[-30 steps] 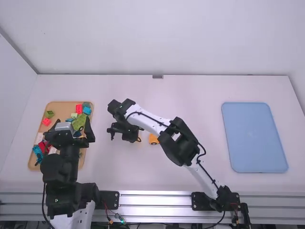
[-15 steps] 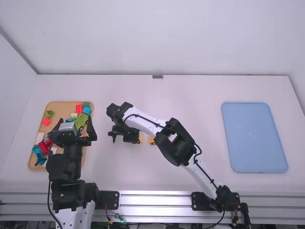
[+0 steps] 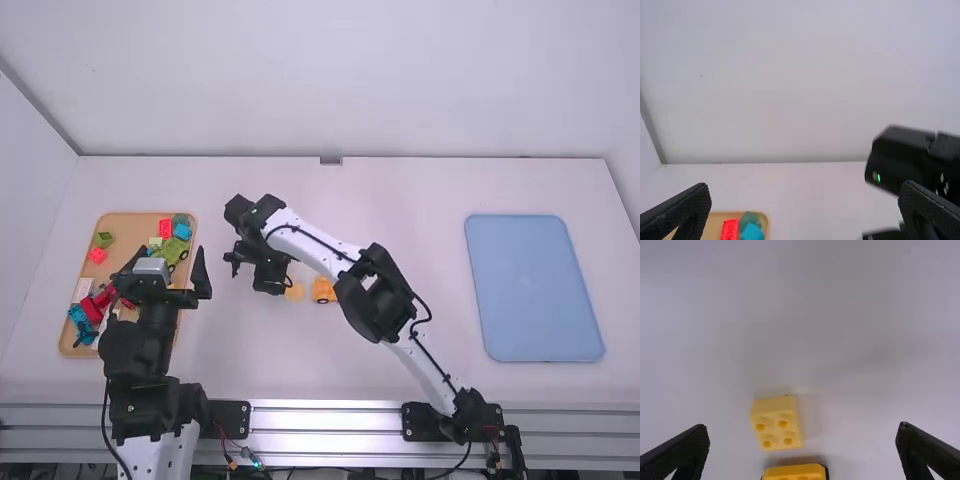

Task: Assemble lego blocks to make yellow taxi

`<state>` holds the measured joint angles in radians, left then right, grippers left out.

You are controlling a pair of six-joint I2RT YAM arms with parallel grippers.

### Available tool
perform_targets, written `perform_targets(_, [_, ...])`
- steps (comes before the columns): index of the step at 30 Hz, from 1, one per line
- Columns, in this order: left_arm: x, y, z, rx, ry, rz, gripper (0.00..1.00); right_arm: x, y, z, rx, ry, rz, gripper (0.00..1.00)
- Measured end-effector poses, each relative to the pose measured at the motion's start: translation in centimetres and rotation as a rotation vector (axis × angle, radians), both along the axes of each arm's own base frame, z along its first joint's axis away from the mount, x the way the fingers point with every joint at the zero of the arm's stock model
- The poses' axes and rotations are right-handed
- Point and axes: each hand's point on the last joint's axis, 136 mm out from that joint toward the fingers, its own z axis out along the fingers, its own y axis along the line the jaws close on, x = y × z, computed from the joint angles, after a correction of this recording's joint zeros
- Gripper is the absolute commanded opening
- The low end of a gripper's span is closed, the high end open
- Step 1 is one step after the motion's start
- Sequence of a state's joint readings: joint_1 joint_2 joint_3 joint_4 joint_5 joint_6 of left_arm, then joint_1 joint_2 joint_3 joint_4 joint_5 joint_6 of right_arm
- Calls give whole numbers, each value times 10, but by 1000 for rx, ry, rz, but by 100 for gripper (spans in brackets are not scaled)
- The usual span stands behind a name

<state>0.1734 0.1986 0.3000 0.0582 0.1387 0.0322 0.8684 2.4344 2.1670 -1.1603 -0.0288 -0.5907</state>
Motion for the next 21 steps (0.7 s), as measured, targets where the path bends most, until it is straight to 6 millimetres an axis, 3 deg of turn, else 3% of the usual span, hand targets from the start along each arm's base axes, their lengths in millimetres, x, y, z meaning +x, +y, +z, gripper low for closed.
perform_targets(4, [8,-9,-3,3,60,-60,99,17,-9,22,98,41,-62,98])
perform_targets(7, [20,-16,-5,-5,143,-117,99,46,-22,59,247,9,-123,98])
perform_targets(8, [20,-16,-5,-5,143,-117,99,46,-22,59,247,9,-123,98])
perform_targets(11, [38,-30,-9,18,259,-223,99,76,-47,102,390,-101,-214,98])
perform_targets(13, [46,-38,-13,29,325,-288,99,83,-63,115,442,-151,-256,98])
perform_targets(15, [50,-44,-18,36,381,-337,99,87,-72,122,484,-192,-283,98])
perform_targets(18, [61,-62,-34,72,552,-512,99,80,-104,126,572,-275,-363,98])
perform_targets(19, [61,-62,-34,72,552,-512,99,80,-104,126,572,-275,-363,98])
perform_targets(21, [68,-74,-43,119,634,-637,99,71,-132,125,640,-333,-438,98])
